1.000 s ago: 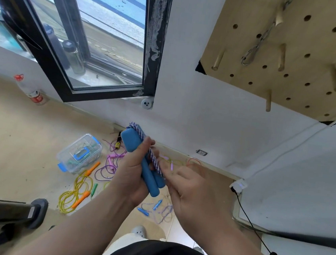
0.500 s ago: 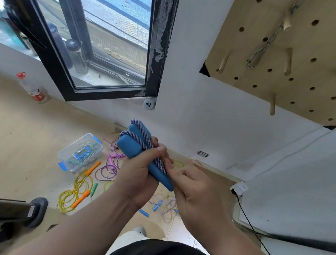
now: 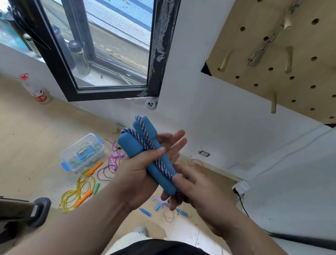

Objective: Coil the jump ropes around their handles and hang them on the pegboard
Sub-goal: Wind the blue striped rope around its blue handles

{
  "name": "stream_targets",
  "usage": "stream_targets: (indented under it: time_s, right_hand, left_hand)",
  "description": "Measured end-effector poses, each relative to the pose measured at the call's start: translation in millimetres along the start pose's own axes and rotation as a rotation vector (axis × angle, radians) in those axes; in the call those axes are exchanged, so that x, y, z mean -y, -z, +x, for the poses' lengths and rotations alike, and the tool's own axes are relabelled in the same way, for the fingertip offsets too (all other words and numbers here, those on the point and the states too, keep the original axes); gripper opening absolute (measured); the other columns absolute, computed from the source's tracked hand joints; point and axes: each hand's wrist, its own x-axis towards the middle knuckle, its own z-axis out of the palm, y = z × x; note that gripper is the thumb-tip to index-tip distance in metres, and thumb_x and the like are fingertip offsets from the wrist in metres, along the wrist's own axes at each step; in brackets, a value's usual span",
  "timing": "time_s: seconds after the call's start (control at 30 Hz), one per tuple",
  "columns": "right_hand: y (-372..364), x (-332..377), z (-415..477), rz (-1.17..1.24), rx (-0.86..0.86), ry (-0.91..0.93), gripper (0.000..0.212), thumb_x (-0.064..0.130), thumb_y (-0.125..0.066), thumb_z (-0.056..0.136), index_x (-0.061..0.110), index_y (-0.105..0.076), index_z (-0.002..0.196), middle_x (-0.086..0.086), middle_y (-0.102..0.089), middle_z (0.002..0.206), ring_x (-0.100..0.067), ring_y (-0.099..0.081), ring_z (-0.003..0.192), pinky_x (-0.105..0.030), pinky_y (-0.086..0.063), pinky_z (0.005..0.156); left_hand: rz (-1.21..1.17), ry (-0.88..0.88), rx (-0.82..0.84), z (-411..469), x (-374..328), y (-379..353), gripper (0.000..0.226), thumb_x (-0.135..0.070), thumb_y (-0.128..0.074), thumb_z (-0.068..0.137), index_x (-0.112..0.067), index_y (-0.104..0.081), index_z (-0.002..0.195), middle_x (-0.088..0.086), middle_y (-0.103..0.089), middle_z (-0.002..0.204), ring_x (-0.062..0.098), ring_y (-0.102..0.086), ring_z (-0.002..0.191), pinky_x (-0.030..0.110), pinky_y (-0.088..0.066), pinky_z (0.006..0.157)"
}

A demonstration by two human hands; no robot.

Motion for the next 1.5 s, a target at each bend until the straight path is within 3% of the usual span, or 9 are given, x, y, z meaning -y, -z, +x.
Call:
stream_targets:
  time_s: [0.2, 0.33, 0.47, 0.6, 0.73, 0.9, 1.17, 1.37, 1.5]
  right_hand:
    - [-14.5, 4.5, -1.2, -0.312, -0.116, -0.11, 0.028, 0.021, -0.08, 0.079, 0.027, -0.063, 0.1, 0.022, -0.058, 0.088, -0.007, -0.062, 0.078, -0.047, -0.057, 0.082]
    - [-12.9, 0.7, -4.7, -0.777, -0.196, -0.045, 0.048, 0.06, -0.07, 0.079, 0.034, -0.055, 0.117, 0.019, -0.043, 0.092, -0.012, -0.055, 0.103, -0.036, -0.046, 0.091]
    - [-11.3, -21.4, -4.1, -1.316, -0.327, 0.002, 0.084, 0.079, -0.022, 0.082, 0.033, -0.024, 0.152, 0.007, -0.042, 0.12, -0.02, -0.043, 0.119, -0.041, -0.034, 0.098]
    - [-10.7, -26.5, -4.4, -1.121, -0.223, -0.024, 0.071, 0.071, -0.044, 0.091, 0.037, -0.027, 0.151, 0.007, -0.042, 0.13, -0.019, -0.044, 0.124, -0.039, -0.032, 0.101]
    - [-8.1, -23.9, -4.6, -0.717, -0.185, -0.013, 0.09, 0.073, -0.069, 0.069, 0.04, -0.036, 0.146, 0.025, -0.038, 0.12, -0.001, -0.048, 0.116, -0.036, -0.043, 0.106]
    - [-13.2, -17.4, -0.9, -0.449, -0.195, 0.004, 0.05, 0.034, -0.082, 0.075, 0.041, -0.053, 0.115, 0.045, -0.05, 0.097, -0.002, -0.062, 0.09, -0.045, -0.055, 0.088]
    - [-7.9, -18.9, 1.4, -0.682, -0.225, 0.011, 0.02, 0.032, -0.068, 0.074, 0.032, -0.056, 0.09, 0.009, -0.05, 0.075, -0.013, -0.054, 0.068, -0.038, -0.047, 0.063]
    - [24.3, -31.1, 6.1, -1.127, -0.199, -0.108, 0.026, 0.047, -0.061, 0.073, 0.034, -0.048, 0.091, 0.009, -0.054, 0.09, -0.024, -0.049, 0.096, -0.031, -0.033, 0.064]
    - [34.0, -42.1, 4.8, -1.116, -0.165, -0.114, 0.023, 0.04, -0.063, 0.074, 0.036, -0.049, 0.092, 0.011, -0.05, 0.083, -0.02, -0.046, 0.091, -0.029, -0.037, 0.058]
  left_hand:
    - [0.32, -0.055, -0.068, -14.4, 17.2, -10.1, 0.032, -0.009, -0.056, 0.088, -0.007, -0.061, 0.12, 0.003, -0.066, 0.136, 0.013, -0.055, 0.134, 0.033, -0.046, 0.105]
    - [0.273, -0.05, -0.142, -17.2, 24.5, -6.2, 0.026, -0.009, -0.063, 0.088, -0.008, -0.064, 0.114, 0.007, -0.069, 0.132, 0.015, -0.063, 0.125, 0.033, -0.055, 0.093]
    - [0.093, -0.048, -0.312, -8.9, 28.4, 10.9, 0.01, -0.019, -0.059, 0.091, -0.016, -0.055, 0.1, 0.012, -0.069, 0.131, 0.022, -0.061, 0.129, 0.055, -0.036, 0.116]
    - [0.03, -0.011, -0.273, -2.5, 22.1, 18.1, 0.005, -0.02, -0.054, 0.094, -0.019, -0.049, 0.094, 0.012, -0.066, 0.136, 0.025, -0.056, 0.134, 0.054, -0.029, 0.118]
    - [0.033, 0.031, -0.146, -7.8, 22.2, 8.2, 0.006, -0.012, -0.046, 0.098, -0.015, -0.049, 0.094, 0.014, -0.063, 0.139, 0.019, -0.059, 0.131, 0.034, -0.055, 0.094]
    - [0.102, 0.068, -0.103, -18.1, 37.3, 2.0, 0.015, -0.018, -0.056, 0.093, -0.018, -0.067, 0.104, 0.006, -0.063, 0.141, 0.026, -0.063, 0.124, 0.047, -0.055, 0.094]
    - [0.204, 0.1, -0.308, -16.7, 42.2, 10.6, 0.038, -0.026, -0.073, 0.082, -0.014, -0.069, 0.118, 0.008, -0.069, 0.13, 0.018, -0.065, 0.122, 0.035, -0.054, 0.095]
    - [0.884, -0.114, -0.656, -19.8, 39.1, 23.6, 0.082, -0.019, -0.091, 0.07, -0.029, -0.045, 0.138, 0.001, -0.058, 0.131, 0.015, -0.057, 0.12, 0.039, -0.046, 0.103]
    - [1.74, -0.472, -0.029, -12.7, 29.2, 25.0, 0.062, -0.054, -0.072, 0.073, -0.018, -0.066, 0.124, -0.005, -0.066, 0.118, 0.013, -0.059, 0.11, 0.035, -0.047, 0.096]
